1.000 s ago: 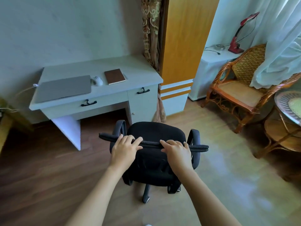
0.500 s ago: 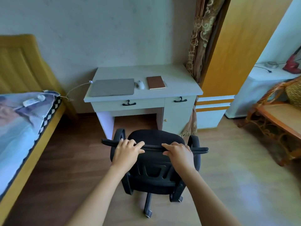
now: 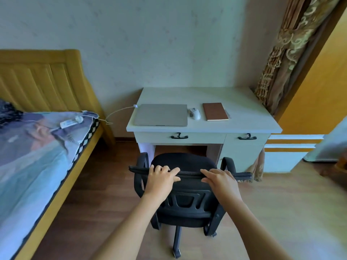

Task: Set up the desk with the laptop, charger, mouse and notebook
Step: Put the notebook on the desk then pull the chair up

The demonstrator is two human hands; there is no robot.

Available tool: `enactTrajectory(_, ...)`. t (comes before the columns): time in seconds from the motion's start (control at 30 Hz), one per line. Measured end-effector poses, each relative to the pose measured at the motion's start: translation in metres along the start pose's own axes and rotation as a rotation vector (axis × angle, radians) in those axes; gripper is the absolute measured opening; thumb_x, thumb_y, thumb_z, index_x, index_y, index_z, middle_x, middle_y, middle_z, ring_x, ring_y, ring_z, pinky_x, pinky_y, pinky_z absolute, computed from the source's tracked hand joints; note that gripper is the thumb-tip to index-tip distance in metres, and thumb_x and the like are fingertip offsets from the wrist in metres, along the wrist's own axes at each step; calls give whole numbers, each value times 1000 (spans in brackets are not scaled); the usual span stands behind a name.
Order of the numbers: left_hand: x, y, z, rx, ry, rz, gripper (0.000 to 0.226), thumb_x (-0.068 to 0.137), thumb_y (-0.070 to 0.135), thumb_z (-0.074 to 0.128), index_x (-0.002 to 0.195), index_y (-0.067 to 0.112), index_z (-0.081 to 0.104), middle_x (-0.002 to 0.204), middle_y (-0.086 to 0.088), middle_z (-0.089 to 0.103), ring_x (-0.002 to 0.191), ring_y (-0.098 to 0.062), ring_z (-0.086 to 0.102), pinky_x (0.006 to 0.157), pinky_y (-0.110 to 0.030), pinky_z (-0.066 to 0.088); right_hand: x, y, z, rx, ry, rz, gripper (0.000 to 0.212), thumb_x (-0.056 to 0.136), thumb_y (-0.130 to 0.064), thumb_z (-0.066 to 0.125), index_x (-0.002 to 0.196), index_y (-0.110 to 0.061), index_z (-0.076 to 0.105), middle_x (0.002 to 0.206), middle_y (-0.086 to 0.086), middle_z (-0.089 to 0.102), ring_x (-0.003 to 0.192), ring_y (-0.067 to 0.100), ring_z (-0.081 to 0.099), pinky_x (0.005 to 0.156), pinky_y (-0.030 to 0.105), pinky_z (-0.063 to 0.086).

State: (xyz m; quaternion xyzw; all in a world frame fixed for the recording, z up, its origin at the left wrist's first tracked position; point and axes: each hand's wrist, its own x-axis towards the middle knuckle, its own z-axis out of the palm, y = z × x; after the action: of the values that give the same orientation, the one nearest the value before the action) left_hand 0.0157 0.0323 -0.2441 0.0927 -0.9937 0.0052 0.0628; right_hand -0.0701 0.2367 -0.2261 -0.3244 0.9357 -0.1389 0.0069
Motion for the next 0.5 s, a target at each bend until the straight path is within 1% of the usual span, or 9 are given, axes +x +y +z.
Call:
enactTrajectory(0.07,15,-12,1,9,-43,-10,35,96,40,49,129,29,52,106,-4,66,103,-31,59,105,-53,34,20,-2,6,-5,19,-19,36,95,-36,49,129,-26,56,107,-2,67,106,24,59,96,41,39)
enactTrajectory(0.1,22,-18,-1,21,-67,-11,37,98,41,44,133,29,47,112,-4,64,108,-30,56,108,-52,30,29,-4,9,-12,24,-24,35,94,-35,51,127,-25,58,104,-1,68,103,25,60,94,42,40)
enactTrajectory(0.17,37,-28,-3,35,-98,-7,38,100,41,40,135,29,43,116,-5,62,112,-30,54,111,-52,26,46,-5,14,-25,47,-26,33,92,-32,56,123,-23,61,97,0,69,97,26,63,90,43,43)
enactTrajectory(0.3,64,-44,-2,19,-127,-10,38,100,40,41,136,28,43,118,-7,62,115,-31,52,112,-54,23,76,-6,20,-29,112,-39,30,84,-28,67,113,-20,67,83,1,69,82,28,66,79,45,49)
enactTrajectory(0.37,75,-51,1,10,-120,-22,38,99,39,42,135,28,44,118,-7,62,116,-31,52,112,-54,22,91,-7,21,-21,113,-46,31,85,-28,66,115,-19,67,85,1,69,85,29,65,83,45,48)
enactTrajectory(0.43,84,-50,2,-7,-123,-25,37,99,38,43,135,28,45,118,-7,62,115,-31,52,111,-54,23,102,-5,17,-19,45,-40,34,91,-30,57,124,-21,60,97,1,69,99,28,62,95,46,41)
enactTrajectory(0.47,88,-49,3,-26,-124,-33,37,99,38,43,135,27,45,117,-7,62,114,-31,52,111,-55,23,107,-3,14,-22,8,-39,36,94,-32,53,128,-23,57,103,0,67,105,26,59,99,44,37)
enactTrajectory(0.5,90,-47,3,-43,-125,-41,37,99,37,43,135,27,45,117,-7,62,115,-32,52,111,-56,22,112,1,12,-17,-8,-41,37,95,-32,51,130,-24,55,106,-1,66,107,26,57,99,42,36)
